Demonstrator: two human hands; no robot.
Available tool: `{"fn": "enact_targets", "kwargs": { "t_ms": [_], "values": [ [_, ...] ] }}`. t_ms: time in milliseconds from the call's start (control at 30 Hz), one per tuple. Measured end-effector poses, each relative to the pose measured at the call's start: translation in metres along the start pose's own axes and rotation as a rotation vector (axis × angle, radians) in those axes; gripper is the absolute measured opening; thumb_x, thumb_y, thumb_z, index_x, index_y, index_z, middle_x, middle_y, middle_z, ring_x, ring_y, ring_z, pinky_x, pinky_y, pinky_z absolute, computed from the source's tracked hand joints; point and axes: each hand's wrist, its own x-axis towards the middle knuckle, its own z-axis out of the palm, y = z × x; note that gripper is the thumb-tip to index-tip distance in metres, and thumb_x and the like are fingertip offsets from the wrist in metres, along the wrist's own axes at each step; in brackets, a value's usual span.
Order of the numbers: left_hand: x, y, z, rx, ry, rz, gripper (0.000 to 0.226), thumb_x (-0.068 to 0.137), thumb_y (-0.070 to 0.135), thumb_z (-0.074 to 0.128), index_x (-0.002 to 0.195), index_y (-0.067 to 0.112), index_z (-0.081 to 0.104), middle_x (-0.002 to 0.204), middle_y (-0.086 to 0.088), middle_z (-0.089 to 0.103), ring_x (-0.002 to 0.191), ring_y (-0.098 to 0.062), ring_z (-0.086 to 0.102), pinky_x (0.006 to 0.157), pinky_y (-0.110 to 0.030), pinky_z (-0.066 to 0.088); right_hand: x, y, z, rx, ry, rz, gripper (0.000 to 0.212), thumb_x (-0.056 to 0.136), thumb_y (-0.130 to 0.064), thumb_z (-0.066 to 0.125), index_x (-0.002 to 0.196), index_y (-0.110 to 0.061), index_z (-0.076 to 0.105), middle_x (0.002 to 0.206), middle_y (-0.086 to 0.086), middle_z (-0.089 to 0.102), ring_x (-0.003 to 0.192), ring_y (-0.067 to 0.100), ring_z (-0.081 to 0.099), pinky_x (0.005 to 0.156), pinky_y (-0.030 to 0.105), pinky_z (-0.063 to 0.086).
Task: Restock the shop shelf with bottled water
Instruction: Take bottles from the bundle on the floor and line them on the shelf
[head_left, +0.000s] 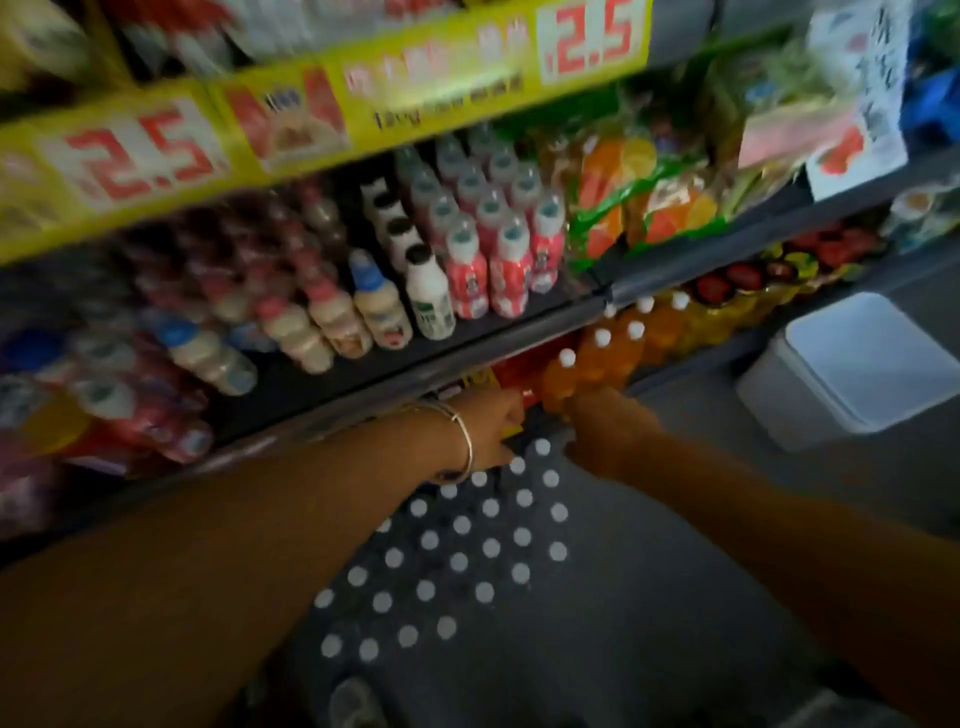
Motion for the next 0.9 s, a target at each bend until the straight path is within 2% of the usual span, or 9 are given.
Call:
{"fn": "enact_targets", "kwargs": {
  "t_ms": [100, 233, 300, 400, 533, 633, 767, 900],
  "values": [
    [0.058, -0.033, 0.080, 0.010, -0.029, -0.013, 0.040, 0.088, 0.014, 0.058, 0.126, 0.009, 0.047, 0.131, -0.012, 0.045, 0.120, -0.027, 0.046, 0.096, -0.027, 0.039, 0.048, 0.029, 0.091, 0.098, -0.107, 0.114, 0.038, 0.093, -0.020, 0.053, 0.129, -0.009, 0.047, 0.135, 0.015, 0.046, 0.125, 0.031, 0.045, 0.101, 0.039, 0.041],
    [0.121, -0.070, 0.174, 0.023, -0.042, -0.021, 0.057, 0.088, 0.017, 0.058, 0.140, 0.013, 0.033, 0.144, -0.012, 0.033, 0.132, -0.028, 0.035, 0.107, -0.034, 0.031, 0.101, 0.057, 0.200, 0.157, -0.165, 0.197, 0.041, 0.089, -0.025, 0.059, 0.126, -0.009, 0.051, 0.130, 0.014, 0.052, 0.122, 0.031, 0.048, 0.100, 0.040, 0.043],
    [0.147, -0.083, 0.211, 0.032, -0.040, -0.011, 0.055, 0.088, 0.017, 0.059, 0.138, 0.014, 0.035, 0.147, -0.010, 0.030, 0.132, -0.029, 0.034, 0.105, -0.032, 0.028, 0.122, 0.068, 0.246, 0.196, -0.165, 0.245, 0.043, 0.088, -0.026, 0.061, 0.125, -0.009, 0.051, 0.129, 0.014, 0.054, 0.121, 0.032, 0.049, 0.099, 0.040, 0.044],
    [0.180, -0.095, 0.253, 0.024, -0.027, -0.022, 0.047, 0.087, 0.017, 0.061, 0.130, 0.013, 0.044, 0.140, -0.012, 0.035, 0.127, -0.032, 0.037, 0.104, -0.039, 0.035, 0.150, 0.084, 0.298, 0.279, -0.144, 0.340, 0.058, 0.085, -0.031, 0.065, 0.132, -0.008, 0.042, 0.131, 0.015, 0.052, 0.123, 0.034, 0.047, 0.098, 0.040, 0.042],
    [0.210, -0.108, 0.284, 0.060, 0.002, -0.030, 0.046, 0.085, 0.024, 0.064, 0.126, 0.013, 0.046, 0.137, -0.012, 0.038, 0.127, -0.032, 0.037, 0.104, -0.043, 0.035, 0.178, 0.100, 0.343, 0.477, -0.105, 0.456, 0.075, 0.079, -0.031, 0.073, 0.138, -0.007, 0.033, 0.135, 0.016, 0.048, 0.125, 0.035, 0.045, 0.100, 0.042, 0.041],
    [0.224, -0.115, 0.295, 0.108, 0.010, -0.025, 0.048, 0.086, 0.027, 0.063, 0.129, 0.014, 0.044, 0.138, -0.012, 0.037, 0.129, -0.032, 0.035, 0.106, -0.044, 0.032, 0.193, 0.109, 0.361, 0.611, -0.089, 0.456, 0.083, 0.075, -0.024, 0.078, 0.143, -0.012, 0.032, 0.139, 0.013, 0.046, 0.129, 0.031, 0.044, 0.103, 0.038, 0.038],
    [0.231, -0.124, 0.306, 0.097, 0.055, -0.002, 0.046, 0.086, 0.024, 0.063, 0.127, 0.012, 0.045, 0.134, -0.011, 0.041, 0.126, -0.030, 0.038, 0.105, -0.043, 0.034, 0.201, 0.119, 0.376, 0.720, -0.051, 0.417, 0.081, 0.069, -0.015, 0.082, 0.139, -0.016, 0.041, 0.135, 0.009, 0.051, 0.127, 0.026, 0.046, 0.102, 0.031, 0.037],
    [0.229, -0.124, 0.308, 0.070, 0.084, 0.006, 0.044, 0.085, 0.022, 0.064, 0.124, 0.011, 0.047, 0.131, -0.011, 0.044, 0.123, -0.028, 0.042, 0.102, -0.042, 0.037, 0.198, 0.123, 0.378, 0.715, 0.008, 0.354, 0.068, 0.066, -0.019, 0.084, 0.127, -0.015, 0.052, 0.124, 0.009, 0.059, 0.116, 0.025, 0.054, 0.092, 0.031, 0.042]
  ]
}}
